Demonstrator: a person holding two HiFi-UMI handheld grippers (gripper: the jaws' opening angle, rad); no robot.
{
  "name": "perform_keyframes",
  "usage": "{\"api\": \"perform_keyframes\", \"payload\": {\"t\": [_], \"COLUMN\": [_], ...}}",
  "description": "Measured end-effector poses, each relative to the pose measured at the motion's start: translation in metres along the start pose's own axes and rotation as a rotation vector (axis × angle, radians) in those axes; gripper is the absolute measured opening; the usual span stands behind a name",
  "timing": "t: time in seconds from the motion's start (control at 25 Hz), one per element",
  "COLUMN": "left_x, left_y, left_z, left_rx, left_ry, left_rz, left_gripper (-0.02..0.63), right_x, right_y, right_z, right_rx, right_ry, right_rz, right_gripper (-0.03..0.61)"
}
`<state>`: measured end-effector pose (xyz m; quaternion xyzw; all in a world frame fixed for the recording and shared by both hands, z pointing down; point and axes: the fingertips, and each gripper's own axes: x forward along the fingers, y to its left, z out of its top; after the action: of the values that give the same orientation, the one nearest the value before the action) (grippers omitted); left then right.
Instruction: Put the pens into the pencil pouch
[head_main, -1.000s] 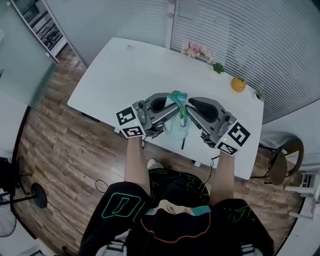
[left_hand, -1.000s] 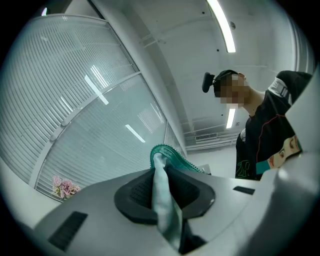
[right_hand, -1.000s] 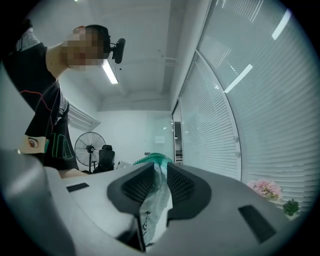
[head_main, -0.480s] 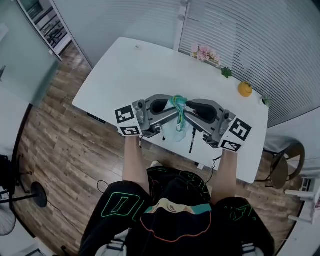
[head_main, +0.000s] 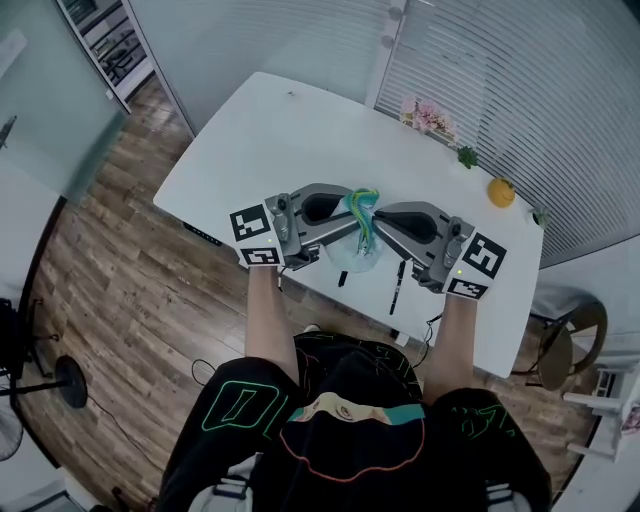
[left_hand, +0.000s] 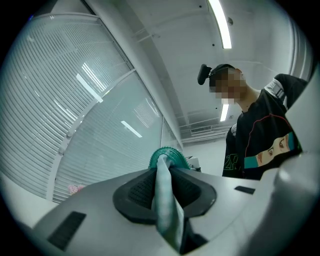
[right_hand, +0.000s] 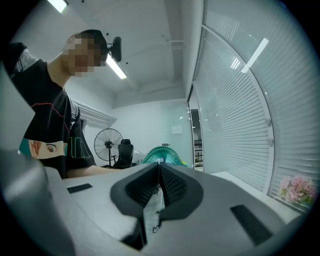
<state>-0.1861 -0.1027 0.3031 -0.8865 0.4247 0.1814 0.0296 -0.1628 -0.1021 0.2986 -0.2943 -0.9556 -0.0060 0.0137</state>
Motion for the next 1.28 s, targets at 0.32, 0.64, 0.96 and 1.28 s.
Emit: {"api": "perform_keyframes", "payload": {"t": [0.32, 0.64, 0.96, 1.28], "left_x": [-0.026, -0.038, -0.047, -0.044], "left_y": [0.017, 0.024, 0.026, 0.029], "left_z": [0.008, 0.014, 0.022, 0.004], "left_rx": [0.030, 0.034, 0.057, 0.034], "left_ry": [-0.043, -0.091, -0.132, -0.033], "left_rz": [0.070, 0.102, 0.112, 0.108], "left_gripper": [0.050, 0.005, 0.000, 0.000], "right_x": [0.001, -0.012, -0.052, -0.097], "right_y": [-0.011, -0.023, -0.054, -0.092], "right_z": [-0.002, 0.000, -0.005, -0.019], "right_rx": [0.018, 0.058, 0.180, 0.186], "right_ry": [-0.034, -0.099, -0.226, -0.244], "right_rz": [-0.027, -0.112, -0.278, -0.568], "right_gripper": [0.011, 0.009, 0.006, 0.006]}}
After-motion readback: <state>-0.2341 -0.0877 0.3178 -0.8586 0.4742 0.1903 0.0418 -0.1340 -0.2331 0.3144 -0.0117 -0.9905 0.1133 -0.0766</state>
